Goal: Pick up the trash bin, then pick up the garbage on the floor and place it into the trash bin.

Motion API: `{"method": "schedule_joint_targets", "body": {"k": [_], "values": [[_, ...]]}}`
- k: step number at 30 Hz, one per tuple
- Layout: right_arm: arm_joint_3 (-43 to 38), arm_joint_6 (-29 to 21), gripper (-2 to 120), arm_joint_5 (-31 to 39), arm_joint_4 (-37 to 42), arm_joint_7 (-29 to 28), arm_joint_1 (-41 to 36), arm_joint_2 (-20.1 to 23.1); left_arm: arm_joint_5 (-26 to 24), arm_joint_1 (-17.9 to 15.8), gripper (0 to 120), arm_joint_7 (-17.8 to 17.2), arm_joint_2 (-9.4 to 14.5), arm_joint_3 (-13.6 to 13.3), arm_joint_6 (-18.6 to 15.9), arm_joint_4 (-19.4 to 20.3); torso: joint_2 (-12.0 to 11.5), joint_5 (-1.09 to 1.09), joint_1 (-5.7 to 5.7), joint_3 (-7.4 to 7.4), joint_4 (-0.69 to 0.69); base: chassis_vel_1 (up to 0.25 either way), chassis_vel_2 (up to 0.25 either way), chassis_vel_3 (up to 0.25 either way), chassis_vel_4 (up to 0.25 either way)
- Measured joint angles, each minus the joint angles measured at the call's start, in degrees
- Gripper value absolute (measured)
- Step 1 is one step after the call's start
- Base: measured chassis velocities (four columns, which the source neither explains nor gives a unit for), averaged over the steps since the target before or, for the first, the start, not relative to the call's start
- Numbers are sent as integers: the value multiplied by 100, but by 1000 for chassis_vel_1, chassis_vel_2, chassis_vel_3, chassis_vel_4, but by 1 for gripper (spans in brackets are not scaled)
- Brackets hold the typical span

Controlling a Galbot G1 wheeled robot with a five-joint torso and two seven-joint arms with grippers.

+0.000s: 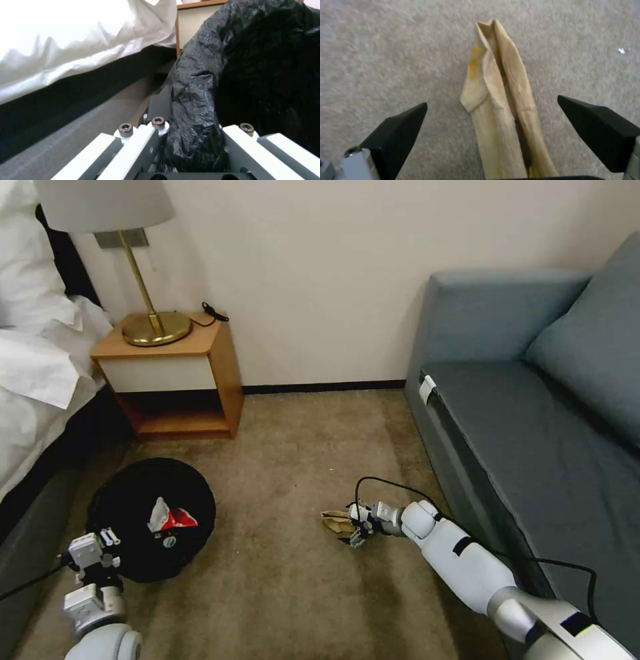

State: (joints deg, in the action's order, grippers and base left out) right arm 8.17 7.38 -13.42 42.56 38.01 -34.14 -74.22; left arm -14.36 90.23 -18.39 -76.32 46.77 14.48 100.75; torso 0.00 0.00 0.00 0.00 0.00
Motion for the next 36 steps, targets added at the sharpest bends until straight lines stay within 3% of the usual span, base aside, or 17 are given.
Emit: {"method": "schedule_joint_targets", "body": {"k": [5,13,15,17,20,23,27,36], "values": [[-246,22,88,-227,-401,-26,100,-160,1,46,5,1,0,9,30,17,0,0,0,0,0,0,0,0,0],[-416,-35,54,-477,-565,175,141,-216,-2,71,5,1,-26,3,36,82,0,0,0,0,0,0,0,0,0],[-425,-36,54,-495,-570,180,137,-223,-2,73,5,1,-26,2,36,88,0,-1,0,0,0,0,0,0,0],[-463,-29,42,-585,-580,198,105,-250,-2,87,5,2,-28,2,35,125,0,1,0,0,0,0,0,0,0],[-470,-27,36,-605,-564,201,85,-253,-2,102,5,2,-27,9,33,149,0,0,0,0,0,0,0,0,0],[-475,-14,18,-598,-520,179,55,-255,-13,156,5,2,-20,35,35,180,0,0,0,0,0,0,0,0,0],[-472,-9,4,-516,-415,159,24,-240,-17,220,5,2,-20,50,47,219,0,0,0,0,0,0,0,0,0],[-480,-17,0,-44,41,121,-66,-145,-16,266,5,2,-25,61,59,308,0,0,0,0,0,0,0,0,0]]}}
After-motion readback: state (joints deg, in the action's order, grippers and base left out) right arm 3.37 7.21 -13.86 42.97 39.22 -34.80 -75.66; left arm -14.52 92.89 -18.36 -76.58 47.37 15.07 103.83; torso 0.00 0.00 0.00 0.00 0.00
